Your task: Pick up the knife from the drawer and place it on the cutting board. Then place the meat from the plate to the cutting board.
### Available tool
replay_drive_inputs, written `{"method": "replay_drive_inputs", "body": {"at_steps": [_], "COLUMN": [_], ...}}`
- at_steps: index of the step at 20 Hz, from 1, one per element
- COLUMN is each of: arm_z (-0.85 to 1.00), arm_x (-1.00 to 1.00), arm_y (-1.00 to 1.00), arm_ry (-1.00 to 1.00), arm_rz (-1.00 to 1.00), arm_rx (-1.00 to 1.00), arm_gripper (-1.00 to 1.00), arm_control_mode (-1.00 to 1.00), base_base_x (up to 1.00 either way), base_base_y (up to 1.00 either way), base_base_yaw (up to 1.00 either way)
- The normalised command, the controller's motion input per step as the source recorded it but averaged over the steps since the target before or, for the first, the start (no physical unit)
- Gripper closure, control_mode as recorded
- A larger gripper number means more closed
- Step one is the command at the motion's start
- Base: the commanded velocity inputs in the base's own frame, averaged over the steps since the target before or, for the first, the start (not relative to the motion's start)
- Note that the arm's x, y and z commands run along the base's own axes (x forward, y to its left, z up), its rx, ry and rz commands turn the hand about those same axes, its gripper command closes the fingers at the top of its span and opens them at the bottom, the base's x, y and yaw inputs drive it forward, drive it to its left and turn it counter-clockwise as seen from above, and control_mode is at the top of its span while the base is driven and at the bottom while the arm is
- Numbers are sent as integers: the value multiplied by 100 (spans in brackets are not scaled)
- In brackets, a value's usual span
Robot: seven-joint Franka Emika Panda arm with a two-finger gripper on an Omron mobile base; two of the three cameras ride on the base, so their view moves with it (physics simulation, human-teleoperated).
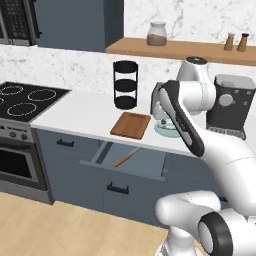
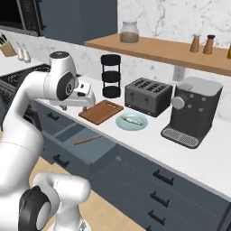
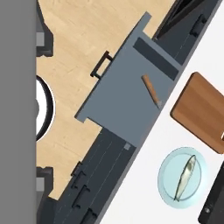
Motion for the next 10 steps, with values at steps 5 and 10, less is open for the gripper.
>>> {"method": "replay_drive_inputs", "body": {"at_steps": [5,10], "arm_z": [0,0], "arm_x": [0,0], "arm_y": [0,0], "arm_ry": [0,0], "arm_rz": [0,0], "arm_rx": [0,0], "arm_gripper": [-100,-100], "arm_control_mode": [100,100], "base_base_x": [14,20], "base_base_y": [-54,-63], "base_base_yaw": [27,29]}}
